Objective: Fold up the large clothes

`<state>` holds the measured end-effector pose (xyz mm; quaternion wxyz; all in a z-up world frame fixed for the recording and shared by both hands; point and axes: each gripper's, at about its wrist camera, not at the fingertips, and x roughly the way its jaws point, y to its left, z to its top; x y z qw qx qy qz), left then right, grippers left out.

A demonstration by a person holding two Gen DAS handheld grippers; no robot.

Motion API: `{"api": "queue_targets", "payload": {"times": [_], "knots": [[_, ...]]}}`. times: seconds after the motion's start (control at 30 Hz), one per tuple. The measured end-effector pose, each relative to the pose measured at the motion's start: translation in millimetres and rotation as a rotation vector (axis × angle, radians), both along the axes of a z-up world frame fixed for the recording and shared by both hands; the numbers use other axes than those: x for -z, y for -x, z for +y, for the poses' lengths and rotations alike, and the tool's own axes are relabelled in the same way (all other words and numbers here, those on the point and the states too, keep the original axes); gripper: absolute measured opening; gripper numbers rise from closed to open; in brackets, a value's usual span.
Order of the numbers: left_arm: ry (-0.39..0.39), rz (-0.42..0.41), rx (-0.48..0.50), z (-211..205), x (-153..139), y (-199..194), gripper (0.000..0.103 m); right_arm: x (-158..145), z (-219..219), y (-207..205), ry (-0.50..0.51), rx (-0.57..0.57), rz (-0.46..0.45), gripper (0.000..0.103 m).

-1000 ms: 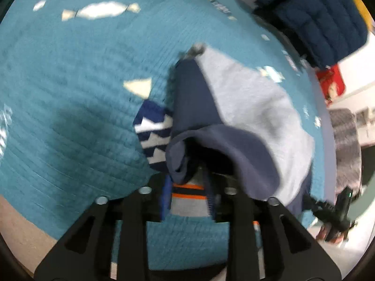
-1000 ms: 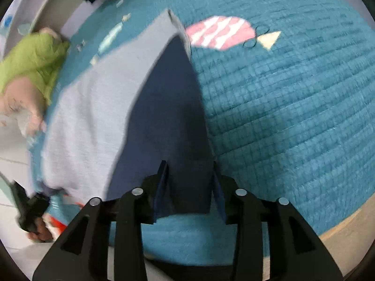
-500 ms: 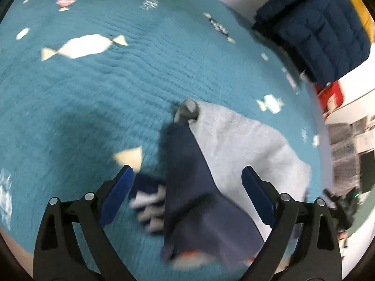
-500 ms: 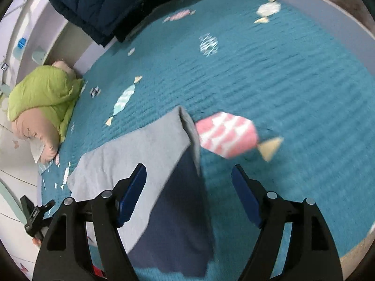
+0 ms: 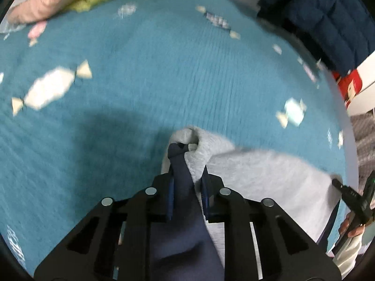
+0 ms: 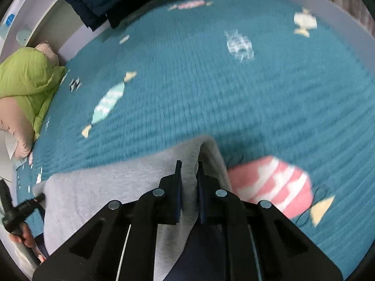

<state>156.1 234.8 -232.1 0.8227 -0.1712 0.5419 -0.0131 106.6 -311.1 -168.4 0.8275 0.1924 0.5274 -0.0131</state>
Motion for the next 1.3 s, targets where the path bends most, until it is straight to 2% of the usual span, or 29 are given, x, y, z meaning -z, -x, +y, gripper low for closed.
{"api": "queue_targets", "payload": {"times": [0.1,0.17,0.2,0.27,0.3,0.33,0.37,0.4,0.43,0.5,0.6,0.7,0.83,0.93,0.97,1.0,1.03,1.07,1.13,1.2,1.3], "knots": [[-0.018,0.032,0.022,-5.1,1.5,-17.6,0.018,-6.1,-8.3,-17.9,0.009,0.013,-0.010,0.010],[-0.063,0.048,0.043,-10.5,11.3,-29.2,0.018,3.7,-6.5,-31.7,0.021,0.025,0.025,0.010],[-0.054,0.075,0.040,-10.4,22.5,-35.4,0.018,11.0,-4.4,-36.4,0.034,0.020,0.044,0.010],[-0.043,0.129,0.022,-6.4,37.9,-37.7,0.029,30.2,2.1,-44.1,0.059,-0.030,0.146,0.015],[-0.044,0.125,0.011,-4.7,36.8,-34.7,0.036,33.0,1.0,-41.9,0.042,-0.023,0.182,0.018],[-0.064,0.112,0.005,-4.8,30.2,-28.8,0.050,28.0,-2.5,-34.8,0.002,-0.011,0.173,0.023],[-0.107,0.094,0.017,-7.1,21.7,-22.4,0.055,21.2,-4.8,-27.3,-0.030,-0.009,0.152,0.030],[-0.154,0.068,0.039,-9.8,13.3,-15.2,0.061,11.5,-8.2,-16.6,-0.046,-0.001,0.122,0.053],[-0.212,0.034,0.064,-13.7,2.1,-3.7,0.067,0.6,-11.0,-4.1,-0.028,0.019,0.091,0.071],[-0.267,0.022,0.097,-20.5,-9.9,15.9,0.067,-15.2,-12.7,16.3,-0.001,0.027,0.062,0.077],[-0.276,0.015,0.124,-29.4,-18.0,45.7,0.067,-27.4,-13.3,47.1,-0.011,0.021,0.068,0.078],[-0.288,0.040,0.124,-38.8,-16.9,74.4,0.067,-27.2,-10.5,75.0,-0.001,0.023,0.103,0.080],[-0.243,0.111,0.108,-44.1,-3.9,105.4,0.068,-11.5,-2.3,106.8,0.004,0.038,0.185,0.080],[-0.167,0.186,0.061,-38.8,19.4,126.9,0.071,2.6,-0.3,127.0,-0.036,0.070,0.219,0.079],[-0.139,0.200,0.052,-36.4,26.9,130.5,0.067,10.5,-0.6,132.0,-0.058,0.088,0.223,0.074],[-0.108,0.226,0.030,-32.9,37.8,133.1,0.046,19.1,-0.1,133.9,-0.056,0.098,0.235,0.051],[-0.020,0.234,-0.017,-25.4,48.7,136.5,0.040,23.6,0.5,134.9,-0.040,0.101,0.232,0.040],[0.011,0.215,-0.037,-22.8,47.3,139.8,0.035,21.8,0.7,135.9,-0.041,0.107,0.221,0.039],[0.000,0.203,-0.035,-21.7,37.2,142.8,0.022,12.9,-0.1,141.6,-0.046,0.109,0.218,0.016],[0.007,0.187,-0.036,-20.1,29.3,147.6,0.020,11.2,-5.1,149.5,-0.035,0.118,0.220,0.014],[0.011,0.198,-0.028,-18.7,47.4,148.0,0.024,28.1,-15.6,155.8,-0.097,0.159,0.211,0.015]]}}
